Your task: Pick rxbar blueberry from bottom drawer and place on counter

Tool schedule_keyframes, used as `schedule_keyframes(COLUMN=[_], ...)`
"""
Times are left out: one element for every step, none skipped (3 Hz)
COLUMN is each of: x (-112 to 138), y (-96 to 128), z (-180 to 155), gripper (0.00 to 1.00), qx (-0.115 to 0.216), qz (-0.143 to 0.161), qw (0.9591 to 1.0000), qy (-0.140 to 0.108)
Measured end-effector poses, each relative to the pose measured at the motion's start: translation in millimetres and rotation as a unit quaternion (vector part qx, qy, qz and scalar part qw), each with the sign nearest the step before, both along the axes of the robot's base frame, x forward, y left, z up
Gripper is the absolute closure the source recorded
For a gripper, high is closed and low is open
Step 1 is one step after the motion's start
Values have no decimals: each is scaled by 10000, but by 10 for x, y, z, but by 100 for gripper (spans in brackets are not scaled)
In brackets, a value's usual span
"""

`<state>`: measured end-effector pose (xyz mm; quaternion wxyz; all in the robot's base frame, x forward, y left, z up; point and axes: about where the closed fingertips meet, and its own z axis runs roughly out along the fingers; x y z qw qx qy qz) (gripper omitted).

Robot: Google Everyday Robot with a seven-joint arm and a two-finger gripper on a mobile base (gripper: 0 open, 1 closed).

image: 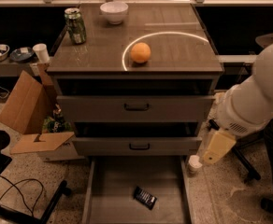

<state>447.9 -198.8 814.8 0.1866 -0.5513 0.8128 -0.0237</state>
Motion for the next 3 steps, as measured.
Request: schedule_keyframes(x=[299, 664, 746], y=[89, 258, 290], z=[-328, -779, -945], gripper=[0, 0, 0], qx=[1, 240, 587], qz=[-169, -216, -356], qw=[9992, 9983, 9970], qy=[-370, -489, -364])
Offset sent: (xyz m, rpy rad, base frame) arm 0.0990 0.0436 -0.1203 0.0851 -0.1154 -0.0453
